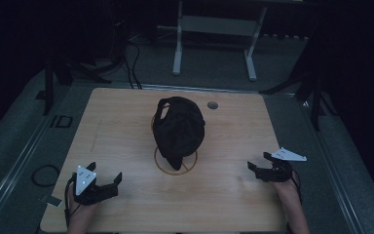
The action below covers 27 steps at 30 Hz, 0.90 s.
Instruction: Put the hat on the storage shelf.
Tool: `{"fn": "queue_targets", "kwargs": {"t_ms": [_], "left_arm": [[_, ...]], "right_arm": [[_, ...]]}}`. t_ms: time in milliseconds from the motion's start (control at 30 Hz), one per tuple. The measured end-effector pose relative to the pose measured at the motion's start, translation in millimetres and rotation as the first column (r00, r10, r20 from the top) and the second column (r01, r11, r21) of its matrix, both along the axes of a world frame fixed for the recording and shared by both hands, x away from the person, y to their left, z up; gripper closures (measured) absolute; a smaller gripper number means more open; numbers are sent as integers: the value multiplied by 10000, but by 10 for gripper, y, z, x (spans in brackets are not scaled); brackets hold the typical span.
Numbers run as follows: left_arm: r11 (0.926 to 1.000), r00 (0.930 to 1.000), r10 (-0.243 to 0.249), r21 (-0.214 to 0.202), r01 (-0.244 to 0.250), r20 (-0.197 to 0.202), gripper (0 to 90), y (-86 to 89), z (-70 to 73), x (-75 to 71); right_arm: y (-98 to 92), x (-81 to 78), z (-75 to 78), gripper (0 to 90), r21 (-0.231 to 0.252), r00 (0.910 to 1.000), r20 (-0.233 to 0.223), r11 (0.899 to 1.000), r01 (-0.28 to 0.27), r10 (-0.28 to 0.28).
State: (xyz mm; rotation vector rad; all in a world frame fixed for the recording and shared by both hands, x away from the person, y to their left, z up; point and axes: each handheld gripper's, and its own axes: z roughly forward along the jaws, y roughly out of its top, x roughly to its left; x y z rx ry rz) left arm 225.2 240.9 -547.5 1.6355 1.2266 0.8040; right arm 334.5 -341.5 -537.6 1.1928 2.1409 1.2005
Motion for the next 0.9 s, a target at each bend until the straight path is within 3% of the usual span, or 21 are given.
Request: {"fn": "queue_targets", "kwargs": {"t_ms": [167,433,600,900], "left_arm": [[10000,10000,28,77,-28,-1,14,-1,0,0],[10000,10000,22,46,-22,-5,14,0,0,3],[9999,10000,46,146,-46,-26,14,-5,-5,4],[9999,9999,-101,93,101,-74,14,-14,-21,6]], "right_arm": [[-68,-89,-16,142,-35,9993,41,9993,379,-379],[-142,-241,-43,142,-565,9928,21,9912,1193,-1194],[-177,-231,-34,142,-328,9909,110,9904,1342,-1339],[-189,-233,-59,145,-398,9904,116,9897,1378,-1374]]}}
